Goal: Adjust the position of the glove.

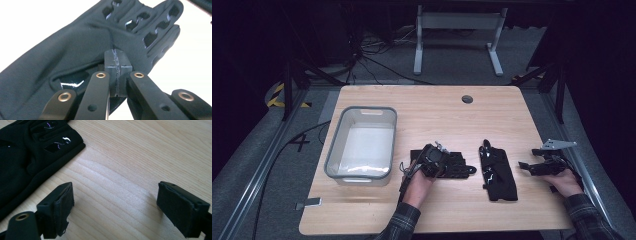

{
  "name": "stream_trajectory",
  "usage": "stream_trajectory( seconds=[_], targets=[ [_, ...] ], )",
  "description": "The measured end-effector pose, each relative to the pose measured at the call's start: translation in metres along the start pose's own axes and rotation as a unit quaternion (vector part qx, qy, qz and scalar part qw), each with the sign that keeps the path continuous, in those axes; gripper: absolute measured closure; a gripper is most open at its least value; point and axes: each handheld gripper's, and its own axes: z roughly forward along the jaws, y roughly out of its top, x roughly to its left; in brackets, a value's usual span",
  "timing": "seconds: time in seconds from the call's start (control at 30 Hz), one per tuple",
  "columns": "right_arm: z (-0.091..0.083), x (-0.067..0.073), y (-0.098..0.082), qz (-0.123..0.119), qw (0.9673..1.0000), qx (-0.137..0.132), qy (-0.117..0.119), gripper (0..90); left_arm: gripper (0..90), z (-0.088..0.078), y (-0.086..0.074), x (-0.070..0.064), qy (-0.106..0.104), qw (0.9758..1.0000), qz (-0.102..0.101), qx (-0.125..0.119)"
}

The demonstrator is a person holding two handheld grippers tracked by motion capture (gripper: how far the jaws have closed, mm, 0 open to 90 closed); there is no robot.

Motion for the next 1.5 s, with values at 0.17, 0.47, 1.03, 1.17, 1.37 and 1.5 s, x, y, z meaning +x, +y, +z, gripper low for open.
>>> stream_trajectory(
  seconds=[0.17,0.47,1.03,1.17,1.37,1.5],
  targets=[
    [0.0,0.0,0.0,0.0,1.0,0.0,0.0,14.7,89.6,-0.01,0.005,0.015,0.033,0.9994,-0.01,-0.01],
    [0.0,0.0,0.0,0.0,1.0,0.0,0.0,14.7,89.7,-0.007,0.004,0.042,0.075,0.9963,-0.042,0.0],
    [0.0,0.0,0.0,0.0,1.0,0.0,0.0,14.7,89.8,-0.009,-0.012,0.028,0.066,0.9966,-0.035,0.036],
    [0.0,0.0,0.0,0.0,1.0,0.0,0.0,14.7,89.7,-0.014,-0.02,0.02,0.049,0.9976,-0.03,0.038],
    [0.0,0.0,0.0,0.0,1.0,0.0,0.0,14.7,89.7,-0.019,-0.031,0.004,0.019,0.999,-0.024,0.033],
    [0.0,0.0,0.0,0.0,1.0,0.0,0.0,14.7,89.7,-0.018,-0.033,-0.006,-0.007,0.9994,-0.02,0.028]
  ],
)
